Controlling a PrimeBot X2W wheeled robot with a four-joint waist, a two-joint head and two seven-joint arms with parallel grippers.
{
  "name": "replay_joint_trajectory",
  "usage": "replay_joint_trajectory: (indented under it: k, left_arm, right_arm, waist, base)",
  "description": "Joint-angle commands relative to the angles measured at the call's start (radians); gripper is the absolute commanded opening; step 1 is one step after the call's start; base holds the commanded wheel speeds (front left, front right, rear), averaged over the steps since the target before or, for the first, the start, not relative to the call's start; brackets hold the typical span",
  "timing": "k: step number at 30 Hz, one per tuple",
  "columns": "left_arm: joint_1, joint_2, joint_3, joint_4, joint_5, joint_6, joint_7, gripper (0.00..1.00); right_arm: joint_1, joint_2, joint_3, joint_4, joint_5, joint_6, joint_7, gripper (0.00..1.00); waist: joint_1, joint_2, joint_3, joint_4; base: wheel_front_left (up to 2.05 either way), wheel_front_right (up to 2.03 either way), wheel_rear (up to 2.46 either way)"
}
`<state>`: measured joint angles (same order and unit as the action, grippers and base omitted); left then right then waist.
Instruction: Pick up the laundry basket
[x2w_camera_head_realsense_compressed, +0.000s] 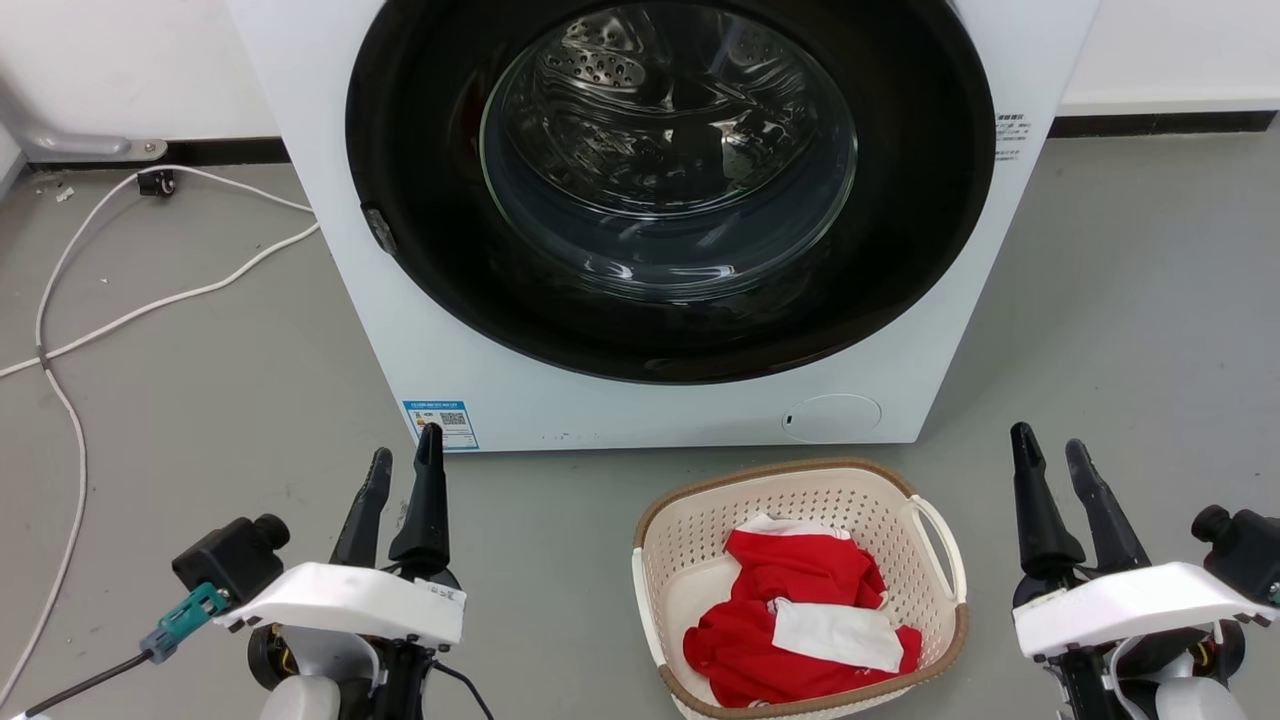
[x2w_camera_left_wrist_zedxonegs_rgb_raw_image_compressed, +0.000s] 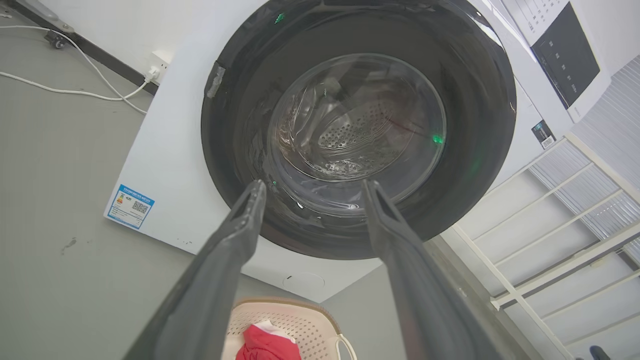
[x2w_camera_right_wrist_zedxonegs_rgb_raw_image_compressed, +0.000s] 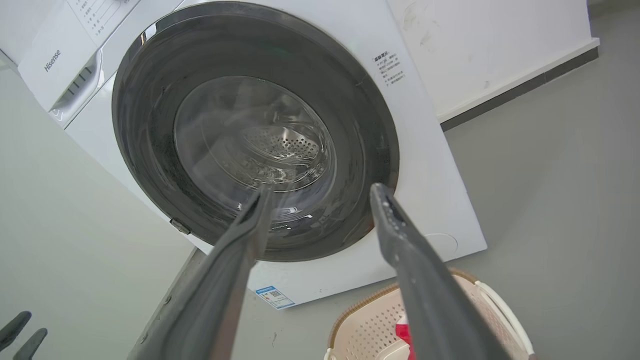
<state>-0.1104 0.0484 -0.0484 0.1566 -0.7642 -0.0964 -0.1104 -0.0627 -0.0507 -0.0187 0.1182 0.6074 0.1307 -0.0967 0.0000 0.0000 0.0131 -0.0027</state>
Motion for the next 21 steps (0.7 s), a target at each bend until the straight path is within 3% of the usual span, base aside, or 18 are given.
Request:
replay_joint_trajectory:
  k: [1, 21]
  left_arm:
    - [-0.025, 0.003, -0.006, -0.007, 0.045, 0.003, -0.012, 1.00]
    - [-0.030, 0.003, -0.037, 0.044, 0.317, 0.020, -0.066, 1.00]
  right_arm:
    - [-0.003, -0.001, 0.004, -0.019, -0.047, 0.000, -0.005, 1.00]
    - [0.022, -0.001, 0.008, -0.023, -0.322, 0.000, 0.007, 1.00]
  waist:
    - [0.0000, 0.0000, -0.001, -0.001]
    - [0.0000, 0.0000, -0.005, -0.001]
  base:
    - [0.00, 0.00, 0.00]
    - [0.00, 0.00, 0.00]
